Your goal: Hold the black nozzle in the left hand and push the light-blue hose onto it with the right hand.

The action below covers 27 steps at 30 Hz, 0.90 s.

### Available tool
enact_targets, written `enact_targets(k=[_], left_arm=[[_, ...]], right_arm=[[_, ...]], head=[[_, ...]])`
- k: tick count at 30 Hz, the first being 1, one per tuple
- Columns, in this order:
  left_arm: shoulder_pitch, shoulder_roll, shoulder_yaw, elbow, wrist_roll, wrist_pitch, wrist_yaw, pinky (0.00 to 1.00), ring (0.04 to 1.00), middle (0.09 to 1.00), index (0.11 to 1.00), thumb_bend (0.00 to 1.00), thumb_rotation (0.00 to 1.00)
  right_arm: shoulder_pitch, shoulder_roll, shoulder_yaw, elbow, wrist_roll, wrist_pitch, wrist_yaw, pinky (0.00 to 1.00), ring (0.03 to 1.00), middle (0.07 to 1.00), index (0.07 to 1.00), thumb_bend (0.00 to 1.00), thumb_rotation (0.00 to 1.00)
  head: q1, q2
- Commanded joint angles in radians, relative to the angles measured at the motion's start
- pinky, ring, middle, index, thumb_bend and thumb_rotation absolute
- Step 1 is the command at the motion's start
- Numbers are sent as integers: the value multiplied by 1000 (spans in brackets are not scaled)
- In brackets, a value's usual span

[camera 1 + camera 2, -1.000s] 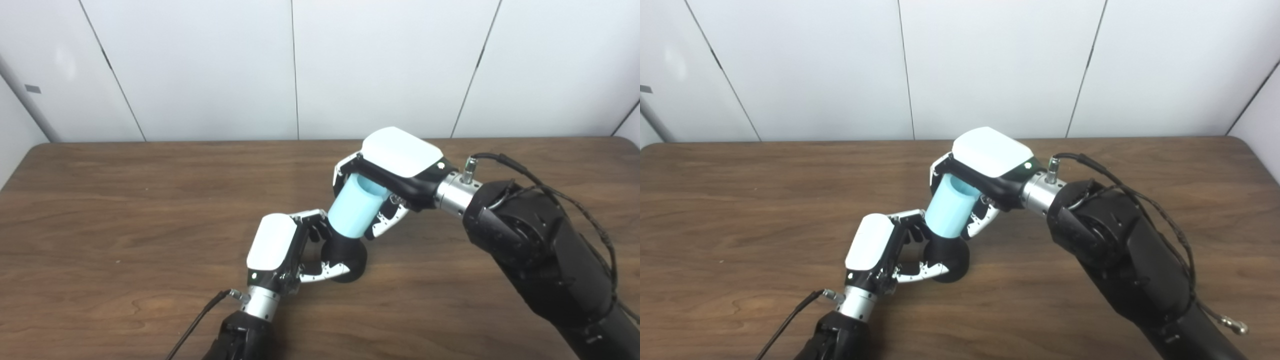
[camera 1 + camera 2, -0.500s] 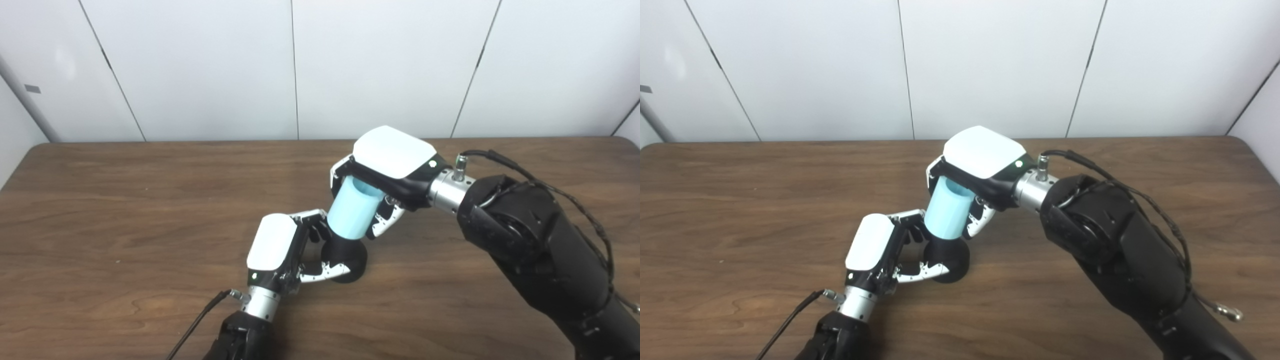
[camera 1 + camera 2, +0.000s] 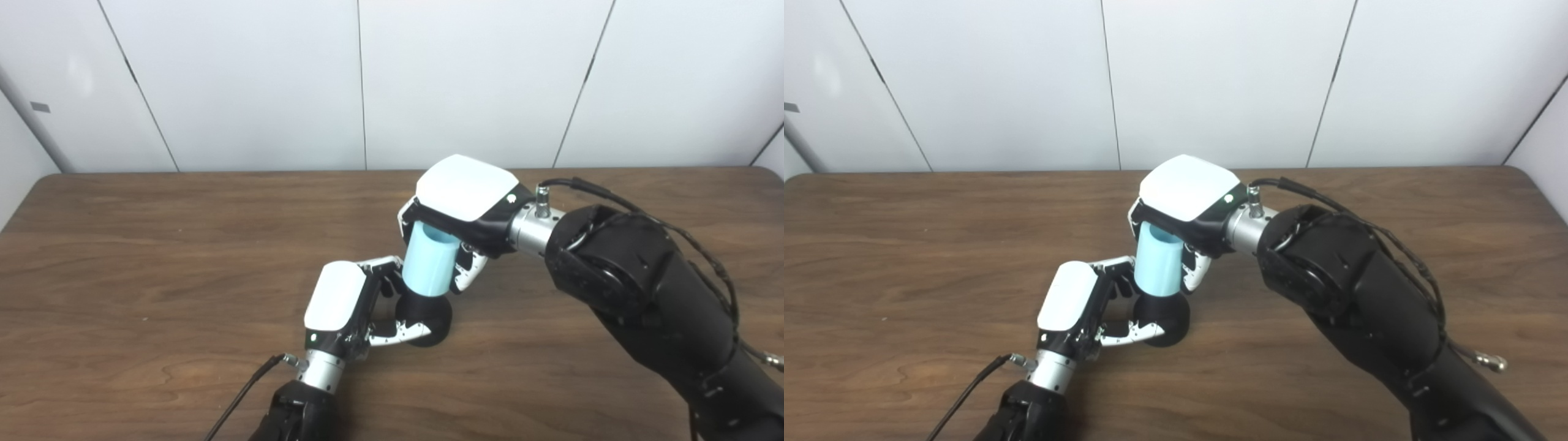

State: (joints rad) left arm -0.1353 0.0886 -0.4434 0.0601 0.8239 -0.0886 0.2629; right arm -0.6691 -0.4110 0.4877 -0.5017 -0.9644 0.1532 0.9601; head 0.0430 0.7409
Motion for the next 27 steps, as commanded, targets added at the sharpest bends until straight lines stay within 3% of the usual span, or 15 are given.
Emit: enact_targets(k=[1, 9, 11, 12, 14, 15, 17, 20, 23, 24, 25, 27], left_arm=[[122, -37, -55, 88, -3, 11, -16, 339, 418, 461, 507, 475, 0], [121, -37, -55, 86, -7, 13, -20, 351, 424, 466, 502, 476, 0], [121, -37, -55, 87, -8, 12, -20, 344, 420, 460, 507, 475, 0], [121, -38, -55, 87, -10, 11, -20, 341, 418, 458, 510, 474, 0], [122, -37, -55, 85, -11, 10, -21, 343, 425, 463, 509, 475, 0], [122, -36, -55, 85, -10, 10, -22, 342, 425, 466, 509, 475, 0], [123, -35, -55, 83, -11, 11, -25, 341, 425, 467, 509, 475, 0], [122, -34, -55, 85, -4, 9, -23, 333, 412, 455, 515, 473, 0], [121, -33, -56, 84, 1, 17, -32, 325, 403, 452, 519, 472, 0], [121, -33, -55, 82, -2, 19, -36, 325, 403, 451, 519, 472, 0], [122, -34, -54, 82, -6, 19, -38, 330, 416, 466, 512, 473, 0], [122, -35, -53, 80, -12, 19, -41, 338, 430, 479, 503, 475, 0]], right_arm=[[-10, -4, 25, -4, -6, -2, 97, 260, 398, 538, 520, 487, 0], [-2, 11, -8, -13, -30, 28, 149, 260, 395, 516, 549, 487, 0], [9, 19, -26, -20, -38, 43, 139, 215, 384, 513, 504, 511, 0], [14, 22, -35, -24, -42, 49, 134, 188, 303, 492, 498, 522, 0], [22, 34, -55, -30, -40, 62, 125, 147, 221, 473, 656, 564, 0], [28, 43, -70, -32, -32, 73, 120, 125, 192, 471, 683, 570, 0], [35, 56, -92, -34, -18, 86, 114, 89, 153, 314, 714, 853, 88], [32, 61, -110, -42, -10, 98, 122, 133, 245, 447, 760, 955, 154], [27, 65, -123, -49, -9, 113, 142, 282, 481, 720, 802, 989, 210], [26, 65, -130, -50, 7, 117, 141, 299, 504, 745, 807, 993, 217], [25, 64, -135, -49, 23, 116, 137, 419, 599, 750, 809, 996, 250], [23, 62, -144, -49, 47, 116, 130, 557, 701, 755, 811, 998, 287]], head=[[2, 5], [2, 5], [2, 5], [3, 5], [3, 6], [3, 7], [1, 7], [0, 7], [-1, 7], [-1, 7], [-1, 7], [-1, 8]])
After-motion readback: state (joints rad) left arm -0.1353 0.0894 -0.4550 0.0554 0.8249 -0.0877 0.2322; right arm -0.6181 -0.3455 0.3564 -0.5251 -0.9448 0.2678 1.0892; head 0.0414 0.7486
